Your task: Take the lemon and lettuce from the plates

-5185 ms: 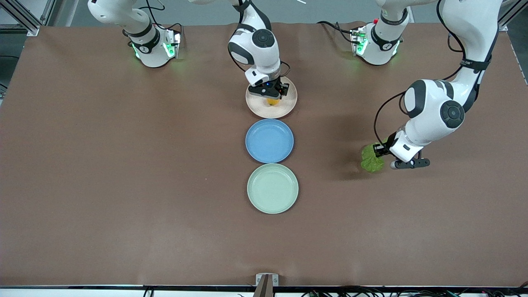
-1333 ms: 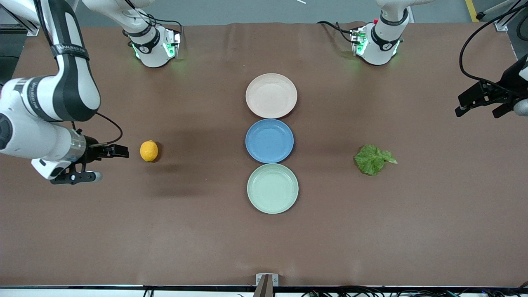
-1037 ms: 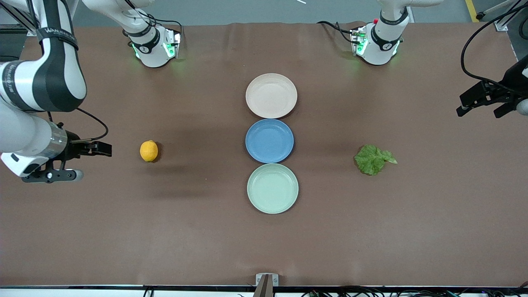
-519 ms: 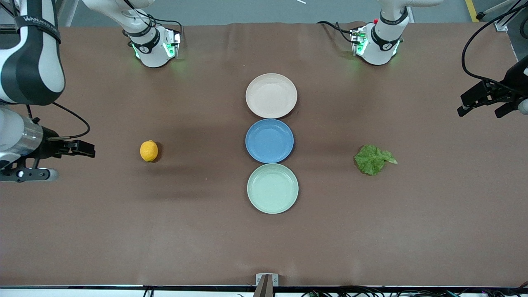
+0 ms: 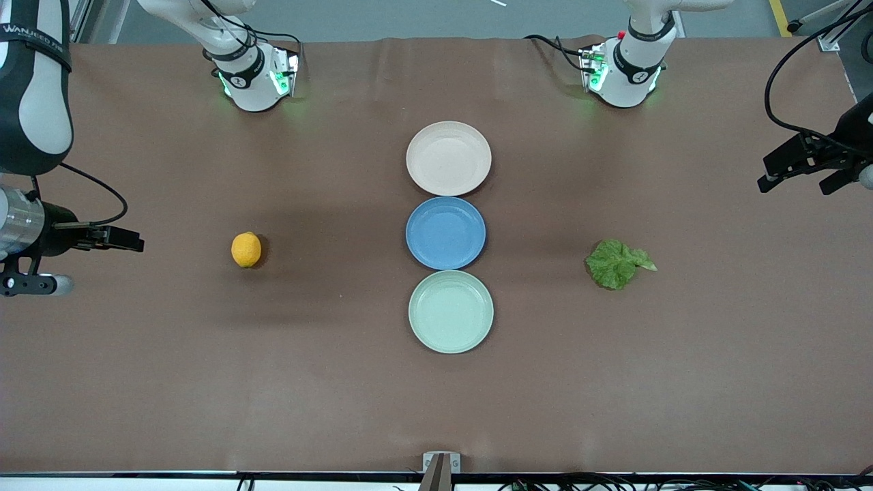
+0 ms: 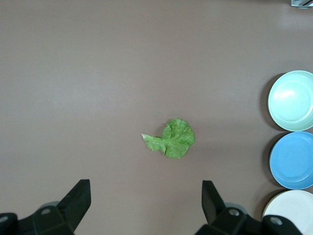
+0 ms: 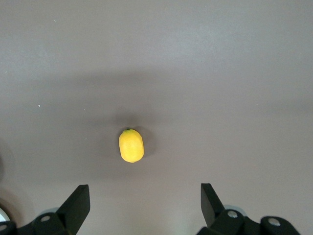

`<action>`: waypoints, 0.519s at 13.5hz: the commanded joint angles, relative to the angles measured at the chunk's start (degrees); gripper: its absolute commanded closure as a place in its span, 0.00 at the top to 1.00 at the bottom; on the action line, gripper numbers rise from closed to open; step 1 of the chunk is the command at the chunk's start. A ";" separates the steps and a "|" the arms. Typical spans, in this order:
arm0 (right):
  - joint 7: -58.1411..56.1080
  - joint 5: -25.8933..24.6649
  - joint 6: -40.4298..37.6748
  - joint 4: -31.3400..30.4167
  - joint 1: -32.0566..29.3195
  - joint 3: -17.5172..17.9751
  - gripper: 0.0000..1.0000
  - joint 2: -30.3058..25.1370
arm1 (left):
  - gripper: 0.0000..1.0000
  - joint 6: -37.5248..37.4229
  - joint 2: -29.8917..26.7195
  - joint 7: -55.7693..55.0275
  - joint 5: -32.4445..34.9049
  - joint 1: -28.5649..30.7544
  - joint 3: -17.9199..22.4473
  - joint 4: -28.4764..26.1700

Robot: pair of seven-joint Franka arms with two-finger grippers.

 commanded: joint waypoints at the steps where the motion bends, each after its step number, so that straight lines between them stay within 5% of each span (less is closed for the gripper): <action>1: -0.54 0.13 -0.82 1.01 0.19 0.44 1.00 0.03 | 1.00 -1.36 0.15 0.96 0.70 2.78 -2.82 1.36; 7: -1.68 0.65 1.02 -3.82 -3.75 2.98 1.00 -4.71 | 1.00 -1.36 0.50 0.96 0.79 2.69 -2.91 2.50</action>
